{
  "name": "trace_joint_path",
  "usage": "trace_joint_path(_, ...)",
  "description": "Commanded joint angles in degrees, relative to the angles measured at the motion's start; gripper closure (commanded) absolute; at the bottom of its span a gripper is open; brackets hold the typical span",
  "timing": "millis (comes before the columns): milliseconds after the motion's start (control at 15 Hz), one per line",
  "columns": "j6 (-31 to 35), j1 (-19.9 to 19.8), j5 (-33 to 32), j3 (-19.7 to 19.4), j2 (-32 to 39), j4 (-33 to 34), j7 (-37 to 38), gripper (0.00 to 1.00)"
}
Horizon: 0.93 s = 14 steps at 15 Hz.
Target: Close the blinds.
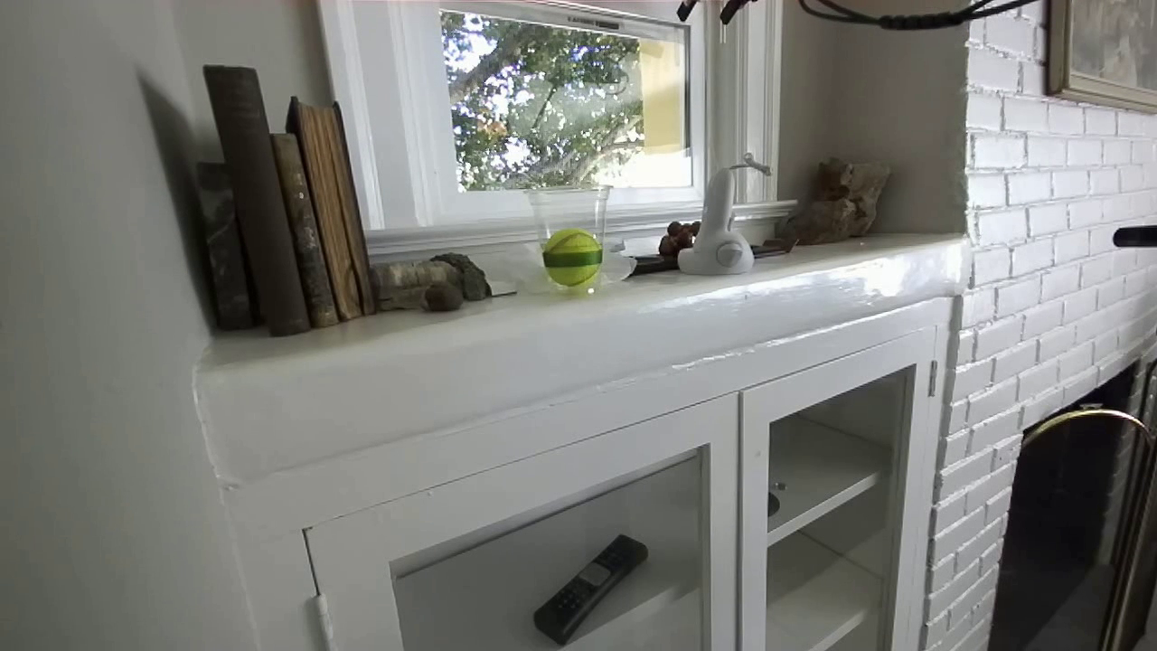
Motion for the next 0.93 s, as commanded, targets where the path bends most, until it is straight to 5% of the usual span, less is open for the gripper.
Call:
trace_joint_path(0, 0.0, 0.0, 0.0, 0.0, 0.0, 0.0, 0.0, 0.00)
trace_joint_path(800, 2.7, -2.4, 1.2, 1.0, 5.6, 7.6, -1.0, 0.00)
trace_joint_path(867, 2.6, -2.3, 1.4, 1.2, 6.0, 8.1, -1.2, 0.25)
